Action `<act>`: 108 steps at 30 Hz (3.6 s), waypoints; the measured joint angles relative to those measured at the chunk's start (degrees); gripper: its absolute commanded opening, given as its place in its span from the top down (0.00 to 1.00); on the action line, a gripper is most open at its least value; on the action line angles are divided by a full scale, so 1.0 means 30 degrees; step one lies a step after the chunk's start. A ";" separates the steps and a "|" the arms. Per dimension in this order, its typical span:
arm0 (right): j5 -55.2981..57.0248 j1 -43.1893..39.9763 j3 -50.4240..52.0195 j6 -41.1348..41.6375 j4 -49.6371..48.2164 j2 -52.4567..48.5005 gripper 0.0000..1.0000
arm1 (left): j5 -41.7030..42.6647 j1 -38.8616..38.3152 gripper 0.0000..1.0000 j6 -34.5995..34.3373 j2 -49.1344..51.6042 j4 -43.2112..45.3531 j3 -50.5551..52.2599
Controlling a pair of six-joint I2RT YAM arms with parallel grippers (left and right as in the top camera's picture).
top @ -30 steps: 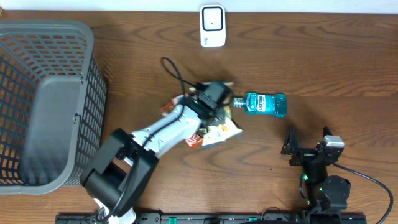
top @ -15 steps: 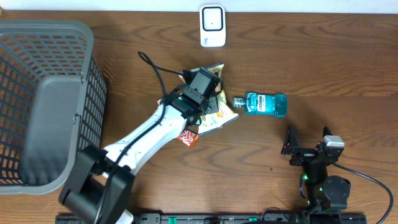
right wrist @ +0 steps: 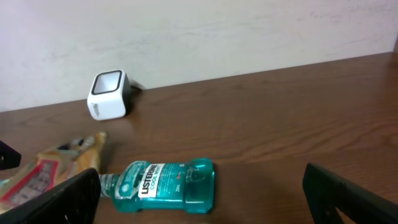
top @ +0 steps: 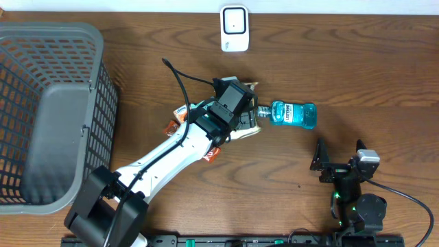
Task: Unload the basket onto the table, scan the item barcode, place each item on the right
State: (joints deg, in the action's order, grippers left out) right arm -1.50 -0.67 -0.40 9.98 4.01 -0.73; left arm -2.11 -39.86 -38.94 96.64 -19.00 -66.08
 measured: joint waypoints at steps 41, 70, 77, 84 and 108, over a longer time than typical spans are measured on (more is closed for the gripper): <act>0.0000 0.0000 0.0000 0.0000 0.0000 0.0000 0.01 | -0.5377 0.0102 0.85 0.3366 -0.5027 0.2229 -0.0845; 0.0000 0.0000 0.0000 0.0000 0.0000 0.0000 0.01 | -0.6805 0.4000 0.57 1.7500 -1.5861 0.1093 -0.1479; 0.0000 0.0000 0.0000 0.0000 0.0000 0.0000 0.01 | -0.5493 0.4000 0.55 1.6393 -1.9577 0.0889 -0.1268; 0.0000 0.0000 0.0000 0.0000 0.0000 0.0000 0.01 | -0.2761 0.5384 0.54 1.5824 -2.1340 -0.0138 -0.1144; 0.0000 0.0000 0.0000 0.0000 0.0000 0.0000 0.01 | 0.5115 1.1737 0.53 1.1912 -2.9092 -0.1064 0.0306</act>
State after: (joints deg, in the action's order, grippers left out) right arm -1.50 -0.67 -0.40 9.98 4.01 -0.73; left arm 13.23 -4.64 -3.20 9.37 -22.20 -65.17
